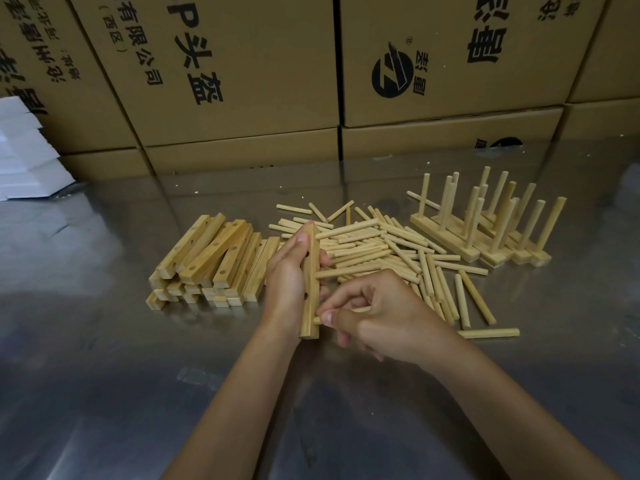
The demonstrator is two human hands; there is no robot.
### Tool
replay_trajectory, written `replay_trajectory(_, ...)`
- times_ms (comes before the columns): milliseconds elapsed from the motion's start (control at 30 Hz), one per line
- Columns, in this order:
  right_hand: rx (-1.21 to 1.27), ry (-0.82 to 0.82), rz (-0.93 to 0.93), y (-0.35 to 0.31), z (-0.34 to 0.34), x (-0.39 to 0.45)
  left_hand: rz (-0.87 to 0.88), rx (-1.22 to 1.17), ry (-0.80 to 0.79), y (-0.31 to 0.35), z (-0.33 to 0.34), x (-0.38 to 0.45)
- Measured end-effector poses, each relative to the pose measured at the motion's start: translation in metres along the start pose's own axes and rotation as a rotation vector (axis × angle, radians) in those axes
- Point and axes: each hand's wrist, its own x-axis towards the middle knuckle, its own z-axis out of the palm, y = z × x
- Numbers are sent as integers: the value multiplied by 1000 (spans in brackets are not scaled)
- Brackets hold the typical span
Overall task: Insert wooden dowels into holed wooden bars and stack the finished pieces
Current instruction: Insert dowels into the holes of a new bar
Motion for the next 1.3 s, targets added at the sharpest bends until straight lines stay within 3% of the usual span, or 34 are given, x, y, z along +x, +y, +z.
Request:
replay_trajectory(400,218,-46,136,-1,3,2,15,94,38,1,-2,1)
replay_trajectory(567,471,-284,135,-3,-21,0,15,47,84,4,-6,4)
replay_trajectory(633,498,-302,122,-3,-25,0,15,39,133,6,-11,6)
replay_trajectory(767,207,-94,158,1,-11,3,76,-11,191,8,-15,8)
replay_trajectory(967,216,200,133,5,-20,8,129,-75,60,6,-10,8)
replay_trajectory(1100,147,372,84,14,-46,8,78,14,-36,4,-8,6)
replay_trajectory(1300,-187,875,163,45,-89,8,29,118,-26,-4,-4,8)
